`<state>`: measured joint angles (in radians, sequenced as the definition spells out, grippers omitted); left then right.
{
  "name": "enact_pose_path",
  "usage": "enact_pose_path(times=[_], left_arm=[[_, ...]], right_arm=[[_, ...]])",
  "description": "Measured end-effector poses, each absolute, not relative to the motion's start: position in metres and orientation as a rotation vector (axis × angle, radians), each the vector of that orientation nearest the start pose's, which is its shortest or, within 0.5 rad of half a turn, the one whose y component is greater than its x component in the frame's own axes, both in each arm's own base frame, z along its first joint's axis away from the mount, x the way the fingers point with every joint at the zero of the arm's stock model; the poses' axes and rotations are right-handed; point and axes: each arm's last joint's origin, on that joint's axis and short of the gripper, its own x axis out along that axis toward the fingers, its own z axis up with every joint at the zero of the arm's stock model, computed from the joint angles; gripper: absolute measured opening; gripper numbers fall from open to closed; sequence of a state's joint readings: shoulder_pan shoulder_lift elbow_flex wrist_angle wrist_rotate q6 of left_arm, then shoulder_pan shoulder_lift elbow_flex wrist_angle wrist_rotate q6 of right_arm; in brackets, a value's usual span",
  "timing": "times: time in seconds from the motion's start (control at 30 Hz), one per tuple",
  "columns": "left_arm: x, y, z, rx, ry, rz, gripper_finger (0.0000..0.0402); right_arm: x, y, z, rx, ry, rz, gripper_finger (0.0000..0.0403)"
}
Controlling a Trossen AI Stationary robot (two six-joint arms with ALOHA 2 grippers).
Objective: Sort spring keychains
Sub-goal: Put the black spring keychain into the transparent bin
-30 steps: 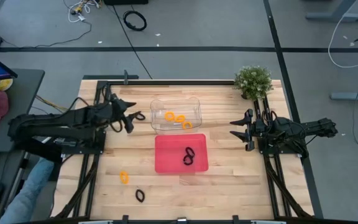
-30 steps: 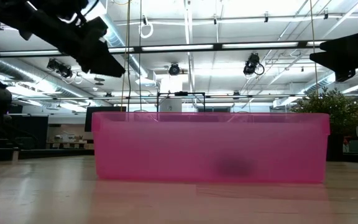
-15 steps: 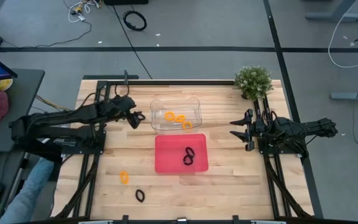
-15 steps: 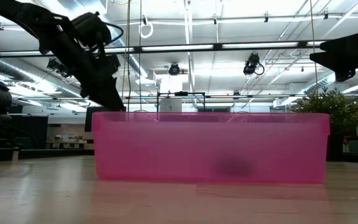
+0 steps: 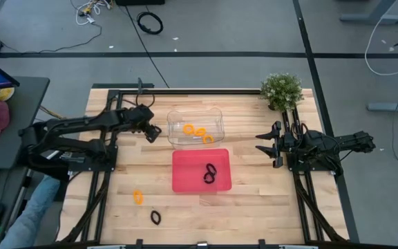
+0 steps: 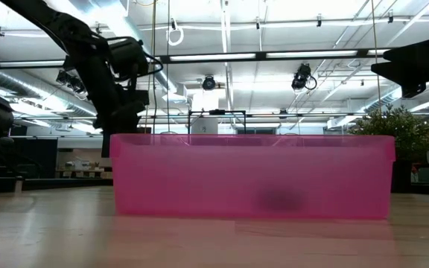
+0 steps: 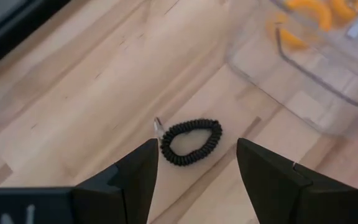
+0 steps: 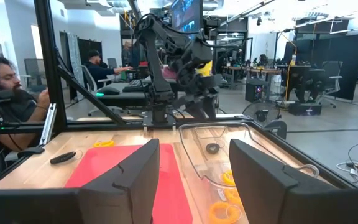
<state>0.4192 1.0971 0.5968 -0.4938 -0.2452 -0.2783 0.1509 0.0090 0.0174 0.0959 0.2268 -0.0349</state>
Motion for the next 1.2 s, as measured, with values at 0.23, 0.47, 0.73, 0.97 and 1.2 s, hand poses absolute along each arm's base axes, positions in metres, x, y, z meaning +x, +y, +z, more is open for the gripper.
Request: enact_pose_path(times=[0.23,0.47,0.73,0.97,1.2], left_arm=[[0.175,0.092,0.190,-0.378,0.926,0.737,0.0222],[0.173,0.091,0.189,-0.404,0.953,0.729,0.0222],[0.174,0.093,0.189,-0.386,0.935,0.761,0.0222],[0.181,0.102,0.173,-0.391,1.002,0.779,0.0222],[0.189,0.115,0.153,-0.436,1.046,0.776,0.0222]], right_arm=[[0.096,0.008,0.178,-0.016,-0.101,-0.077,0.0198],[0.096,0.008,0.178,-0.016,-0.101,-0.077,0.0198],[0.096,0.008,0.178,-0.016,-0.101,-0.077,0.0198],[0.096,0.008,0.178,-0.016,-0.101,-0.077,0.0198],[0.096,0.008,0.178,-0.015,-0.101,-0.078,0.0198]])
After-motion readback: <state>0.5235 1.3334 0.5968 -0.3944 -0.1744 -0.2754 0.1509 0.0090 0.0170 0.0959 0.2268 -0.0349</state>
